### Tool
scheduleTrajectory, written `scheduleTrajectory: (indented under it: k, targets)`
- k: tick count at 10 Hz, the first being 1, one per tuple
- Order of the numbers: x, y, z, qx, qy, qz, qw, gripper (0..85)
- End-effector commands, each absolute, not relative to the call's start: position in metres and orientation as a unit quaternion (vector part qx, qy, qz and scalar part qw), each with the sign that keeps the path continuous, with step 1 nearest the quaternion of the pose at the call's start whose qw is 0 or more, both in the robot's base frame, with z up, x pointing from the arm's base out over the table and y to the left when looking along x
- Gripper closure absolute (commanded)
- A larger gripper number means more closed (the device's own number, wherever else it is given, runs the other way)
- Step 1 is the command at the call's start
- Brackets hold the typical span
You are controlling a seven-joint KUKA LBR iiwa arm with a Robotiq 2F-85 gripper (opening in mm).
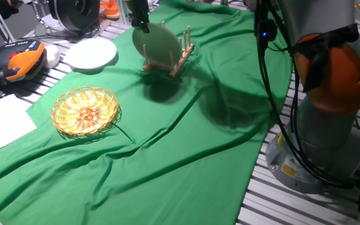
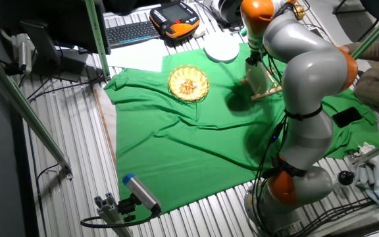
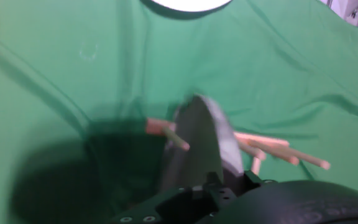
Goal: Take the dish off the dish rack
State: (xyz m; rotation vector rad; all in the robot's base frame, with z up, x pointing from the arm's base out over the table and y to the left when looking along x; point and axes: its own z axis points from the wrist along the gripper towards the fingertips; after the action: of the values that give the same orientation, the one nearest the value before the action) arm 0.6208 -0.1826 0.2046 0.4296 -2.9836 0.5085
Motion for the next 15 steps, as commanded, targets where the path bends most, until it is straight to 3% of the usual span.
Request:
scheduleTrajectory:
  k: [1, 7, 10, 15]
  targets:
    - [0.621, -0.182, 0.21, 0.141, -0.975, 0.166, 0.049, 85.0]
    - [0.621, -0.174, 0.258, 0.148, -0.965, 0.202, 0.075, 85.0]
    - [0.621, -0.155, 0.291, 0.127, -0.968, 0.193, 0.097, 85.0]
    - [0.616, -0.112, 0.311, 0.071, -0.982, 0.15, 0.094, 85.0]
